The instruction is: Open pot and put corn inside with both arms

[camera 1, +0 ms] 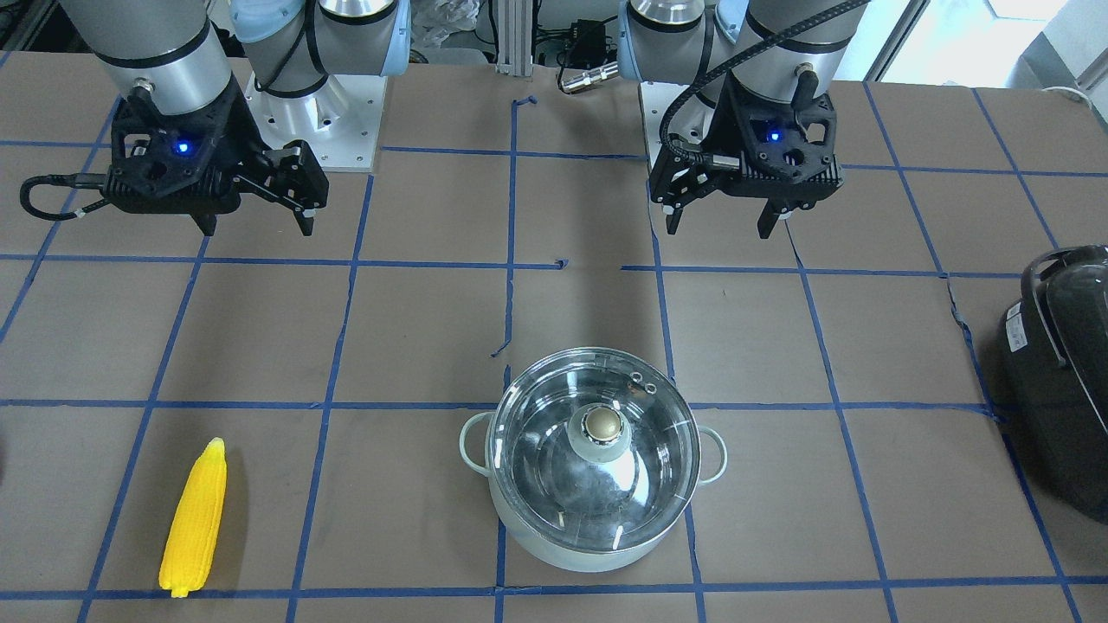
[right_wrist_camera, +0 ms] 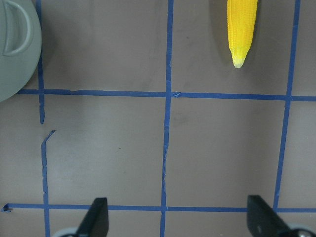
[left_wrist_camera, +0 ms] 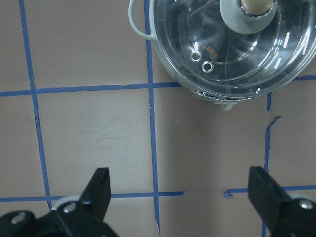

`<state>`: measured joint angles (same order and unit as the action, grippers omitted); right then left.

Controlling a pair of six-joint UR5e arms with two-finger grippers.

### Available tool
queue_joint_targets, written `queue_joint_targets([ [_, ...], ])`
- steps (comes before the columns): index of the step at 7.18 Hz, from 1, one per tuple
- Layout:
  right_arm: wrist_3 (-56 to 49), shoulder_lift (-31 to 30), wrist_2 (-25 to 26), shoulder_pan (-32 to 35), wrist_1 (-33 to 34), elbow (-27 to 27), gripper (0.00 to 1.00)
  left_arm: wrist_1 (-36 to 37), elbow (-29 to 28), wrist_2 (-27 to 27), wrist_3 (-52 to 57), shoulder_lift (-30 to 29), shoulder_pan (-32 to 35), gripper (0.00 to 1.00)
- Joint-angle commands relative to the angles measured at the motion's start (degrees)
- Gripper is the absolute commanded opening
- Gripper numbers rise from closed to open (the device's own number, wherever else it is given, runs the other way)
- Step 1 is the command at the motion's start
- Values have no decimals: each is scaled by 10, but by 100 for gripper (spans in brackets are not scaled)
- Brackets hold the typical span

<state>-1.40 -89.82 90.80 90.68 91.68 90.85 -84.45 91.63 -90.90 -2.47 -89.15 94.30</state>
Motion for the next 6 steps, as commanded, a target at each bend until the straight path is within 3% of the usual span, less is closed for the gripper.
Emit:
queue_joint_targets([
  [1,0,1,-1,-2,-28,-1,100,0,1,1,1,0,0,100],
  [6,-1,1,-2,-2,-27,-1,100,1,0,1,1,-1,0,100],
])
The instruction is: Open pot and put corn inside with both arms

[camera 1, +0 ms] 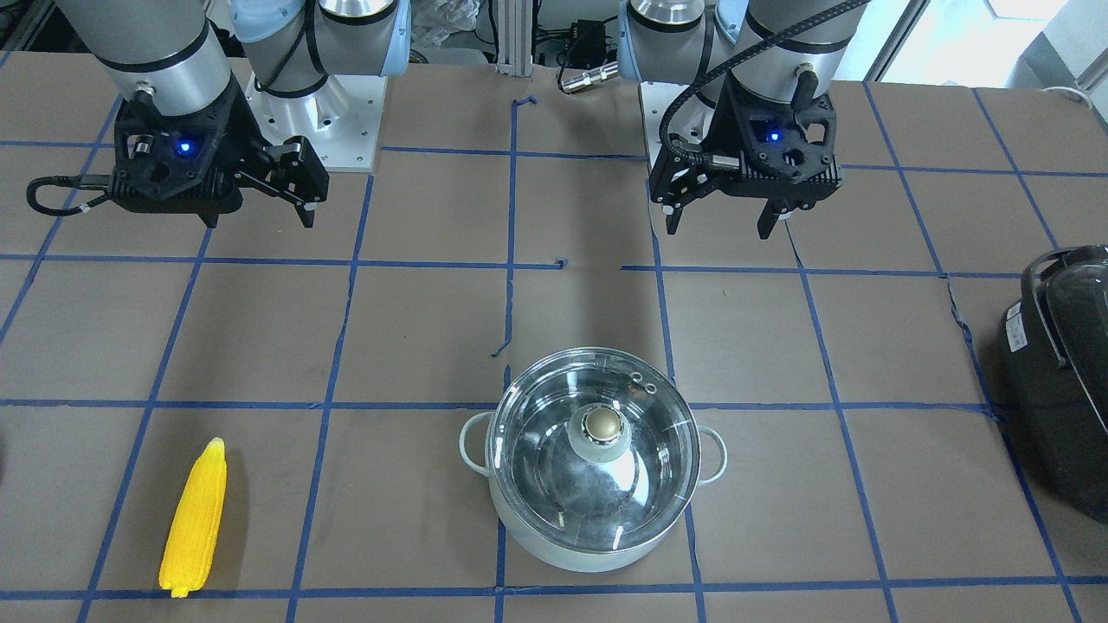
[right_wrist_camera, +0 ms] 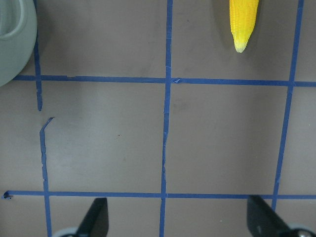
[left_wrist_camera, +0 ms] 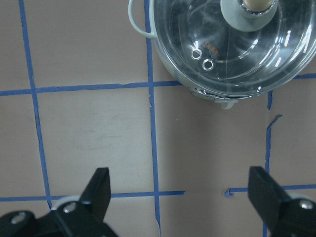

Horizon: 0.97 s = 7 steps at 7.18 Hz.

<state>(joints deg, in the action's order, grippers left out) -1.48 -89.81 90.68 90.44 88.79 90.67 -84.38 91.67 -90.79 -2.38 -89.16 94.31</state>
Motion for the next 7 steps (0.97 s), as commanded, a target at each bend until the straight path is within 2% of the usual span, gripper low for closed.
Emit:
queue_joint_targets([
  [1,1,0,-2,0,1,0,100,0,0,1,0,2,0,100],
  [7,1,-19,-1,1,0,1,100,-3,1,0,-7,6,-2,100],
])
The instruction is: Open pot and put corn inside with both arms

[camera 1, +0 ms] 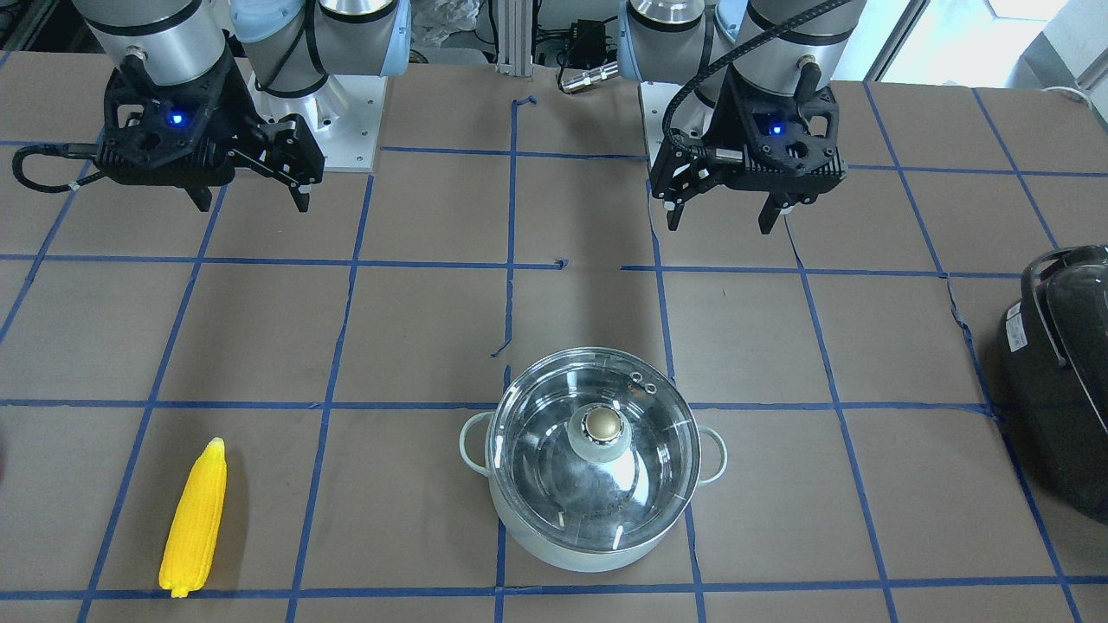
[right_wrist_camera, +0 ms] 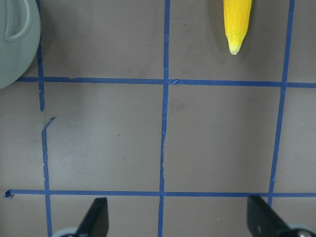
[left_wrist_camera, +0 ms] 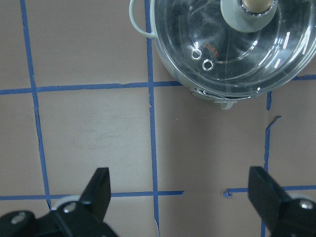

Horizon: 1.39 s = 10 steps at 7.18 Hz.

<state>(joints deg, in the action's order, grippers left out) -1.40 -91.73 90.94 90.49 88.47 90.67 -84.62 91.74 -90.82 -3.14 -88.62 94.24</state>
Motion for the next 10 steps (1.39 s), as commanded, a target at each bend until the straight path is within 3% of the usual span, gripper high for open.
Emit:
queue_joint_targets([
  [1,0,0,-2,0,5,-1,100,-2,0,14,2,0,-4,100],
  [3,-12,4,2,-2,19,0,100,-1,4,8,4,0,-4,100],
  [5,-20,52,1,-46,43,5,100,-3,5,8,6,0,-5,100],
  [10,-32,189,5,-85,216,9,100,0,5,14,7,-2,-6,100],
])
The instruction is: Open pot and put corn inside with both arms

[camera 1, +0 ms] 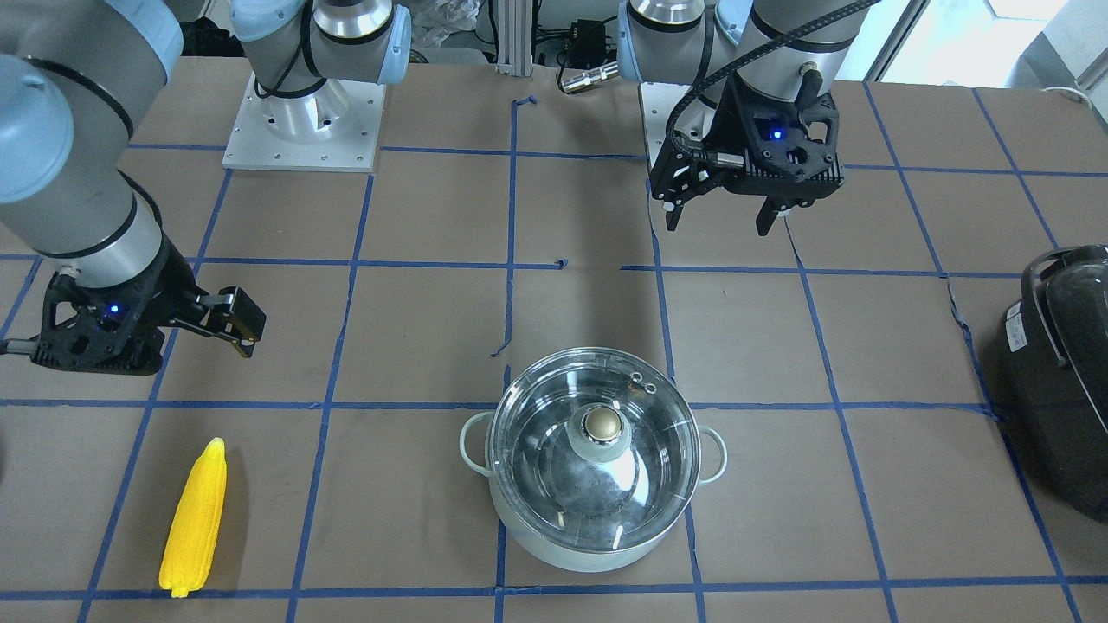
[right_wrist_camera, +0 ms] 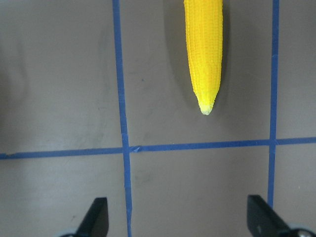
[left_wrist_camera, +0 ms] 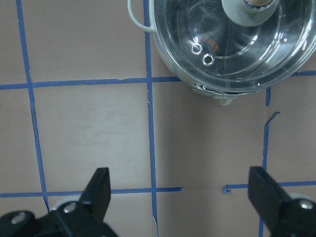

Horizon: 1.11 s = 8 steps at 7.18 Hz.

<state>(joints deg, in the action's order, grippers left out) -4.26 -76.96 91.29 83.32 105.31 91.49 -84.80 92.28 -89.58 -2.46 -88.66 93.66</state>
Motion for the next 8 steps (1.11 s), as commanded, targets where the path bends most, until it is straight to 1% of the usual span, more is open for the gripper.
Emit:
queue_joint_targets([
  [1,-27,48,-8,-27,52,12,100,2,-9,-3,-1,-13,-1,100],
  [2,-31,58,-7,-32,104,28,100,3,-16,-19,-8,-31,-1,100],
  [3,-34,89,-1,-34,168,39,100,12,-40,-21,-42,-71,0,100],
  [4,-36,122,-1,-36,213,39,100,31,-73,-19,-76,-120,10,100],
  [5,-36,144,-3,-40,247,35,100,44,-100,-24,-86,-162,37,100],
  [6,-35,159,-8,-40,258,33,100,59,-128,-26,-98,-205,62,100],
  [7,-36,180,-9,-40,297,31,100,84,-144,-24,-96,-242,67,100],
  [8,-34,189,-11,-40,303,33,100,103,-146,-25,-96,-269,78,100],
])
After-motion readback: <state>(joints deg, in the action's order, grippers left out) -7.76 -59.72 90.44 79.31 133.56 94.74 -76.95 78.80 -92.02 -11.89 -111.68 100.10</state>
